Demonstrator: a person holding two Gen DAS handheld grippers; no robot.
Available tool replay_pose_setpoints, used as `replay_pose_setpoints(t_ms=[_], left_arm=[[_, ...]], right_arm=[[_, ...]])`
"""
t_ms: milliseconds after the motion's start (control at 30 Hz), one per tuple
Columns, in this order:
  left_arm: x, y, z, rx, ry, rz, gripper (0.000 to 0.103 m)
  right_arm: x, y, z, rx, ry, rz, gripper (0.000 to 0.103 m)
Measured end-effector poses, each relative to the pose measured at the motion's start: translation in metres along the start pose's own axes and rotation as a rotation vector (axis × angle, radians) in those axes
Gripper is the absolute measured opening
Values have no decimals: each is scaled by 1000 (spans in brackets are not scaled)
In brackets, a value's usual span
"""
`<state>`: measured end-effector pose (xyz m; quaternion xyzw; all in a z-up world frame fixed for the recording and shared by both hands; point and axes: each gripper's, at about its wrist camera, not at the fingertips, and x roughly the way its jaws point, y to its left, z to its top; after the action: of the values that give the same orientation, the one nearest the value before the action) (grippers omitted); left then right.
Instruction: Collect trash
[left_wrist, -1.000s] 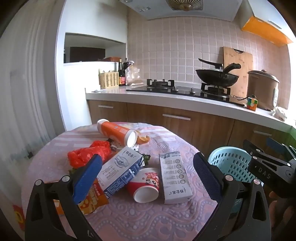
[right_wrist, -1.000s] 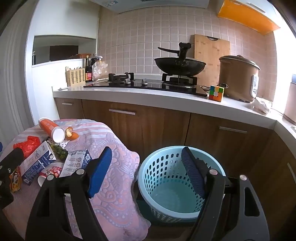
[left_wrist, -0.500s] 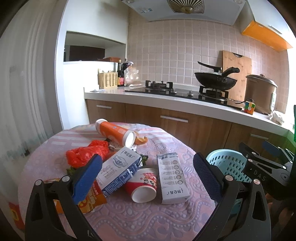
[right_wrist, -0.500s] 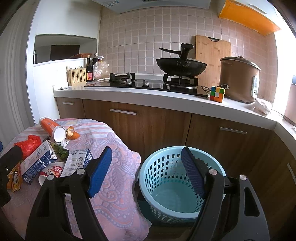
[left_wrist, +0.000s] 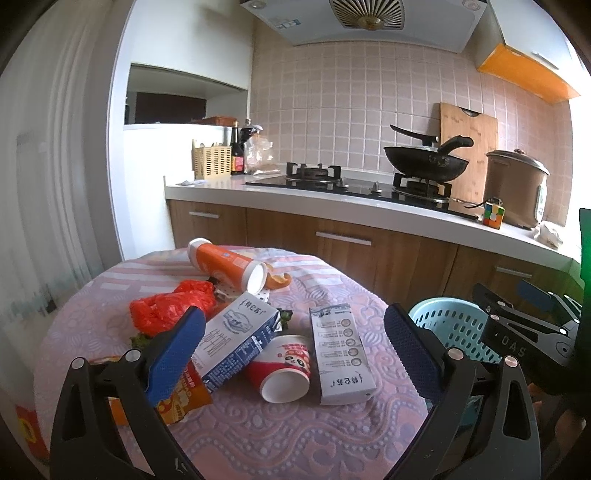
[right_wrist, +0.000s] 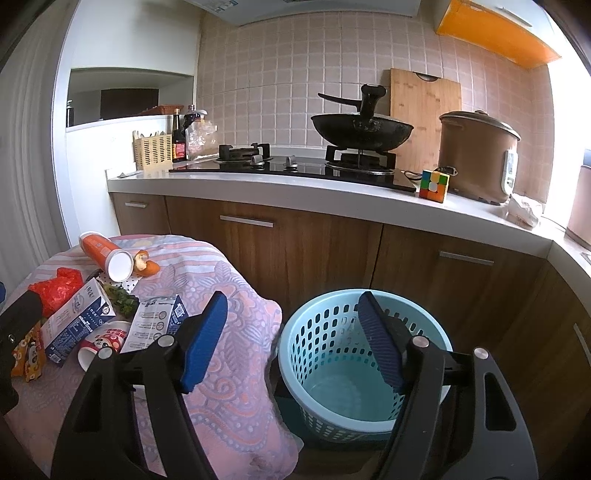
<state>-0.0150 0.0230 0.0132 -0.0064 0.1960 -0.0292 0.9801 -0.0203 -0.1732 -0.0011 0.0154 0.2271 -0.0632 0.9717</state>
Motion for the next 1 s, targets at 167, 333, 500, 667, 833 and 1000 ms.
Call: replay_pose_setpoints(t_ms=[167, 333, 500, 667, 833, 1000], left_arm=[[-1, 2, 0, -6, -2, -7, 94], [-4, 4, -1, -7, -8, -6, 94], [-5, 6, -1, -14, -10, -5, 94], [-9, 9, 0, -19, -14, -5, 94], [-10, 12, -1, -23, -17, -3, 94], [-10, 16, -2, -35, -17, -4, 94]], right_arm=[[-1, 2, 0, -3, -2, 4, 69], [-4, 4, 0, -5, -8, 5, 69], [-4, 4, -1, -6, -8, 5, 69], [-7, 8, -1, -12, -11, 7, 69], [-9, 12, -1, -17, -12, 11, 69], [-9, 13, -1, -22, -13, 15, 69]])
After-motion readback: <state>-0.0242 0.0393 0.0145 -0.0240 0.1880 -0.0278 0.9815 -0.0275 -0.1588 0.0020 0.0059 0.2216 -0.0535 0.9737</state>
